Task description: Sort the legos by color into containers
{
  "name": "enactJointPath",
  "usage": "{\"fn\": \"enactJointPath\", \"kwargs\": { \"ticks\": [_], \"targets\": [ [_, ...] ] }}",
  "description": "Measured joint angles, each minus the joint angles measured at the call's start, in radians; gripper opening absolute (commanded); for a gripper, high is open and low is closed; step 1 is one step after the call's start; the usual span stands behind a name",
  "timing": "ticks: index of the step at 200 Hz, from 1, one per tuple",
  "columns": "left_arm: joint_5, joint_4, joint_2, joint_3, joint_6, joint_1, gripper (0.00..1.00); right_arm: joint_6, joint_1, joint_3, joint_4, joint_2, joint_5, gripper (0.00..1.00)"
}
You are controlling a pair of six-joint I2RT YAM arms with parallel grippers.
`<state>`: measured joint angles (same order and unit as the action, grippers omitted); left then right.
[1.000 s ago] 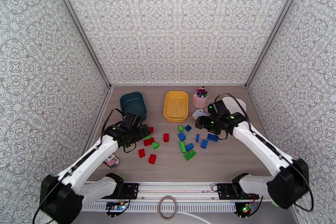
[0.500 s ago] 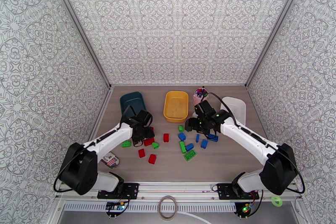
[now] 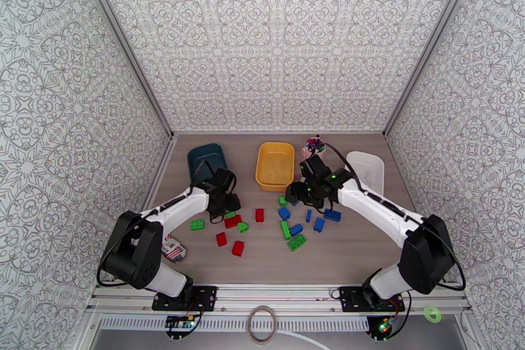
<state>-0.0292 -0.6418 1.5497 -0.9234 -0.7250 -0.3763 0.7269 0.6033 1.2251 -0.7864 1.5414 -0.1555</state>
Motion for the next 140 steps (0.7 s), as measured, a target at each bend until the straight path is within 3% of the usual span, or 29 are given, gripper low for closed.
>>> {"fn": "enactJointPath", "kwargs": {
  "ticks": [92,140],
  "targets": [
    [0.010,0.031,0.042,0.000,0.023,0.001,0.39,-0.001,0.000,0.047,-0.002,0.032,-0.010,0.74],
    [0.011,0.032,0.027,0.000,0.023,0.001,0.31,-0.002,0.000,0.076,-0.030,0.037,0.003,0.78]
  ]
}}
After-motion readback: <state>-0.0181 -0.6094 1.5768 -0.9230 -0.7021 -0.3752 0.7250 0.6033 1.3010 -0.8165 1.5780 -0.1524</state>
